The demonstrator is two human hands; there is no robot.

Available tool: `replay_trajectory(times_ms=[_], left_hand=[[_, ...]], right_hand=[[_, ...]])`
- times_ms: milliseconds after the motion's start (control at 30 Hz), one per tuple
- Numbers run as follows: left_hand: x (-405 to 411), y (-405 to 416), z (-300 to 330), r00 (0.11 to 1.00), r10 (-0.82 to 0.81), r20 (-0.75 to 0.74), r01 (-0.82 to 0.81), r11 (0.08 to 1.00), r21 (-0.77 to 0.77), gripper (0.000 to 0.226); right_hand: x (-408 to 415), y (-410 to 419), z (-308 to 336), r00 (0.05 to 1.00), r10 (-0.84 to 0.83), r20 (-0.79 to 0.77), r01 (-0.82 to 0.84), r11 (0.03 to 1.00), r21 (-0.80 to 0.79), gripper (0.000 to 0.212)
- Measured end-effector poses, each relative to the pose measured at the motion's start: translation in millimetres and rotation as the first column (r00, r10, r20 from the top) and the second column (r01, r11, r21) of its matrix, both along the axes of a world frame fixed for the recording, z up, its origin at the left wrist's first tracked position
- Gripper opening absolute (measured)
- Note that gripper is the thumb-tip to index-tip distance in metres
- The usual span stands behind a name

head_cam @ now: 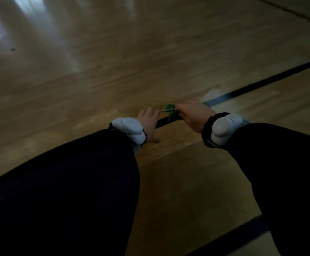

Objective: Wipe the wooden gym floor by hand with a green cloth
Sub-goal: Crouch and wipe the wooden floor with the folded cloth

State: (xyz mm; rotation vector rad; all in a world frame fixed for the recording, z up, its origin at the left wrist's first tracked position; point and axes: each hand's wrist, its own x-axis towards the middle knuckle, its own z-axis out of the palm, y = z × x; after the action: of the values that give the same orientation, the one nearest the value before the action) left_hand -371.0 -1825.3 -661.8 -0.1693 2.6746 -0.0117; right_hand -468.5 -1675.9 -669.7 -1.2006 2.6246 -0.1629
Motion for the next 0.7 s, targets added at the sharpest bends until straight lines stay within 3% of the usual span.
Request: replay_trajectory(times_ms=[100,333,533,700], left_hand=[[2,41,-22,0.999,-0.037,0.004,0.037,0.999,0.026,0.099],[11,91,-77,0.971,-0.148,0.188,0.140,0.989,0.053,0.098],[-3,114,-95,0.963,-0.173,0.208,0.160,0.984,0.077,0.097],[-13,121,-111,0.955,-0.173,0.240,0.147,0.981,0.125,0.098]], right_hand=[[2,51,-23,0.991,-0.133,0.001,0.133,0.991,-0.012,0.031],[19,134,-87,0.939,-0.340,0.054,0.340,0.940,0.009,0.034],[7,166,-128,0.866,-0.492,0.087,0.488,0.871,0.058,0.040],[-8,176,-150,0.792,-0.608,0.045,0.609,0.793,-0.016,0.043]])
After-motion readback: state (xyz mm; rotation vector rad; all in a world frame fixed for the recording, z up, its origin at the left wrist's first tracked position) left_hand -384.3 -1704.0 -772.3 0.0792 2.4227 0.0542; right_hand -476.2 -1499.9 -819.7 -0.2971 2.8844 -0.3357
